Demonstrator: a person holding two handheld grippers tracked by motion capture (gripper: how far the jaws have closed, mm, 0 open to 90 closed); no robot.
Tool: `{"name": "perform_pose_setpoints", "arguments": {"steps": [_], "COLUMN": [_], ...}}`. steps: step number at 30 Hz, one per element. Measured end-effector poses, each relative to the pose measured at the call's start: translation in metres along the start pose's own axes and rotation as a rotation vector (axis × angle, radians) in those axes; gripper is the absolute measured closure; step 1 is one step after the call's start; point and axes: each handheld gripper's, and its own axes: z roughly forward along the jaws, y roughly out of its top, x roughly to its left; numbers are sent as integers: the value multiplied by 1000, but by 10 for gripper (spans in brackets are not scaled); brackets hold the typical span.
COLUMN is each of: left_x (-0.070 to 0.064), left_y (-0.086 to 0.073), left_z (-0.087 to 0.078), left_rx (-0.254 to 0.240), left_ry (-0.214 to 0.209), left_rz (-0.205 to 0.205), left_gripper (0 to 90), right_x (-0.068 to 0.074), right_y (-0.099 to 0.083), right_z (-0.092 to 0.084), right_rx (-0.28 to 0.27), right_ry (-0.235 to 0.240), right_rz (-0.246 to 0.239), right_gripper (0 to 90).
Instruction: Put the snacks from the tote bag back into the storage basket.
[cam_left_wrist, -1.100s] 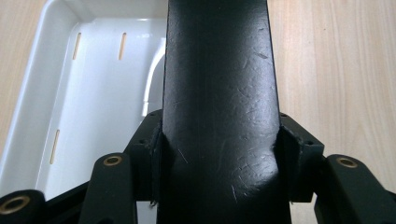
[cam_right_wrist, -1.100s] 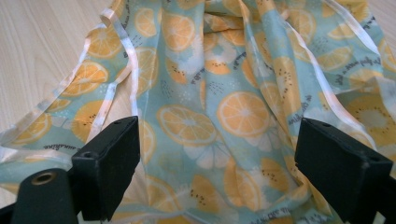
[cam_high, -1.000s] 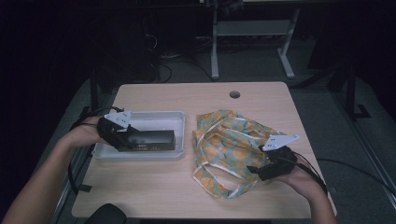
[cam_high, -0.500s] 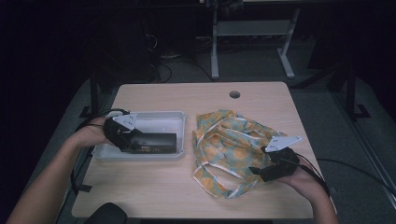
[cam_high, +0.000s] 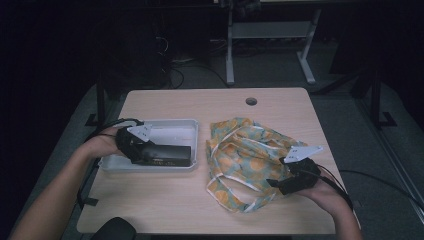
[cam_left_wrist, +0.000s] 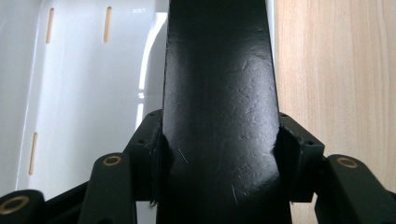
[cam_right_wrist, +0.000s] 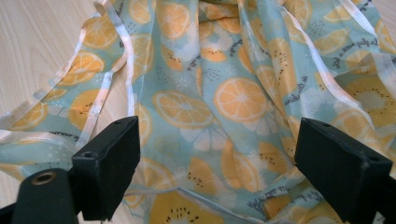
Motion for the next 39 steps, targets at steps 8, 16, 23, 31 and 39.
{"name": "perform_pose_setpoints", "arguments": {"steps": [8,16,23,31,39], "left_x": [0,2,2,0,0], "left_y": [-2,-7,-8,-8,-8], "left_z": [7,9,11,16,16], "left_rx": [-4,-24,-26,0,-1], "left_ry": [-17,-31,-35,-41,-49], "left_rz": [-8,-24,-21,-28,-33], "left_gripper": [421,417,413,405,394], "right_x": [0,0,0,0,-1], "right_y": [-1,0,0,0,-1], "right_z": [0,1,2,2,2], "right_rx": [3,6,14,15,18], "right_ry": [0,3,0,-1,0], "right_rz": [1,0,-8,-9,-7], "right_gripper": [140,140,140,141,141]}}
